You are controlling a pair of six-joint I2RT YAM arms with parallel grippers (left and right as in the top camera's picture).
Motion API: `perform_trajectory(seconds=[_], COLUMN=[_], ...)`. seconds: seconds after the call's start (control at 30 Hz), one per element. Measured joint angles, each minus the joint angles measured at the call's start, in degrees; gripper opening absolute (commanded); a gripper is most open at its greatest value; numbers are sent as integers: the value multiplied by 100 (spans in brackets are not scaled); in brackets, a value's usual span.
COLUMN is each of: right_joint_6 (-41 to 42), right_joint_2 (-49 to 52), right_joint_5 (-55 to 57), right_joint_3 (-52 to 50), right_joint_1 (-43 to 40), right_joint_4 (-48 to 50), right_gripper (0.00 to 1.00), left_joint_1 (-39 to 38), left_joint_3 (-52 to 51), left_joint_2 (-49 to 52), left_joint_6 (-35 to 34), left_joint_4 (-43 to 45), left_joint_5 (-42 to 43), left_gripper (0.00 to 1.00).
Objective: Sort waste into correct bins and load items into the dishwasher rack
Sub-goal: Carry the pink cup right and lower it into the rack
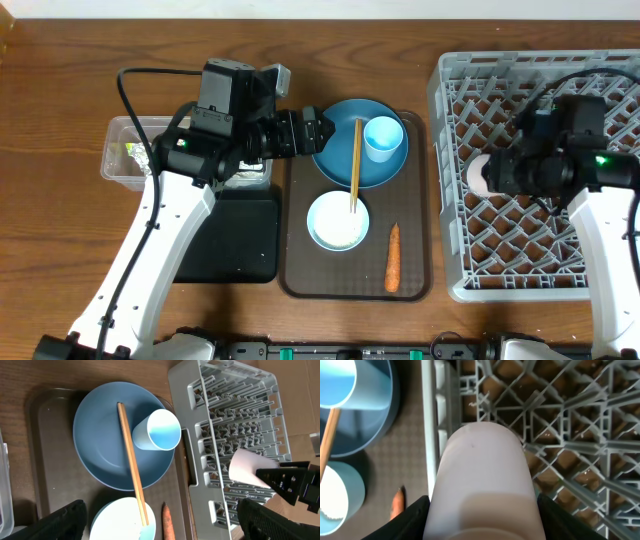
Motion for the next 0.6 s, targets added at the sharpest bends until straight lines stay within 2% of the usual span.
perform_trajectory(seconds=[0.27, 0.6], right_joint_6=[2, 31], right_joint_2=[0, 0], right_joint_5=[129, 315], right_joint_3=[26, -37], right_joint_1=[175, 175], right_joint_4=[-588, -533], right_gripper=[6, 6], left_joint_1=[0, 0], left_joint_3=[0, 0], left_joint_2=[0, 0], left_joint_6=[0, 0], left_joint_4=[0, 0], left_joint_5=[0, 0], left_gripper=[99, 99])
